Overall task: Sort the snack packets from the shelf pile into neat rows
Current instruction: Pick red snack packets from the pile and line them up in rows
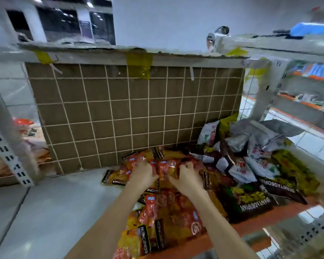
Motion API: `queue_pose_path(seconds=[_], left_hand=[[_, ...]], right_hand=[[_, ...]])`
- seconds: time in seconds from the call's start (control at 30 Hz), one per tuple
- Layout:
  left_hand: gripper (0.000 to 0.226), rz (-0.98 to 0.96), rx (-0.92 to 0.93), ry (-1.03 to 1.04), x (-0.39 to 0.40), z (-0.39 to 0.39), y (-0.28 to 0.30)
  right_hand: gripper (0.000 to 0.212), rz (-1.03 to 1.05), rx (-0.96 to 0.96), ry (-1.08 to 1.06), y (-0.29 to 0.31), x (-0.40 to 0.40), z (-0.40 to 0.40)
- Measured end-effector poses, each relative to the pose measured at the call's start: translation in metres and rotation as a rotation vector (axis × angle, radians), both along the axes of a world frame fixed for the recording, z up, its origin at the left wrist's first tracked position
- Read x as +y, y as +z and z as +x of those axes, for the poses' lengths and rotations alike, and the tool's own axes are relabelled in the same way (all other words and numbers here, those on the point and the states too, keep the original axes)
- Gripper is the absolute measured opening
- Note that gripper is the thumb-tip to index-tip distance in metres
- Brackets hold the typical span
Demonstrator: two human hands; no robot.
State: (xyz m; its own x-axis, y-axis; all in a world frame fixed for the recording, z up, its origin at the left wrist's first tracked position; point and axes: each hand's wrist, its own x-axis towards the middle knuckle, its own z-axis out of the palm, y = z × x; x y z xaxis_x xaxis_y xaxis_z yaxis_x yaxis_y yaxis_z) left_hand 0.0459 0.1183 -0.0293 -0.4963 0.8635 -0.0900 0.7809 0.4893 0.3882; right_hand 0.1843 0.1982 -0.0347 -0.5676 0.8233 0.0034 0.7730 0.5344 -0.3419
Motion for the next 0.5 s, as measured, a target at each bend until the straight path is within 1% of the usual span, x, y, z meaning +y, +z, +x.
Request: queue_pose_path(seconds=[0.03,0.1,0.17,0.3,0.4,0.5], left_hand=[[0.024,-0.022,0.001,0.024,0.003,0.002,0.000],[0.046,-0.074,0.021,0.102,0.008,0.007,0.003],[0.059,-0.105,0.021,0.172,0.013,0.010,0.005],[0.064,-0.122,-0.032,0.298,0.021,0.012,0.003],[0.068,-0.131,-0.018,0.382,0.025,0.021,0.005],[0.065,-0.132,0.034,0.441,0.028,0.029,0.008]], right_hand=[[0.067,0.021,-0.010,0.023,-0.004,0.007,-0.001],[0.066,0.065,0.026,0.070,-0.008,0.022,-0.003],[0.065,0.054,0.052,0.116,-0.008,0.035,-0.003],[0.061,-0.035,0.095,0.174,-0.009,0.047,-0.004],[0.062,-0.108,0.151,0.208,-0.014,0.052,-0.001],[0.064,-0.138,0.196,0.217,-0.016,0.053,-0.001]])
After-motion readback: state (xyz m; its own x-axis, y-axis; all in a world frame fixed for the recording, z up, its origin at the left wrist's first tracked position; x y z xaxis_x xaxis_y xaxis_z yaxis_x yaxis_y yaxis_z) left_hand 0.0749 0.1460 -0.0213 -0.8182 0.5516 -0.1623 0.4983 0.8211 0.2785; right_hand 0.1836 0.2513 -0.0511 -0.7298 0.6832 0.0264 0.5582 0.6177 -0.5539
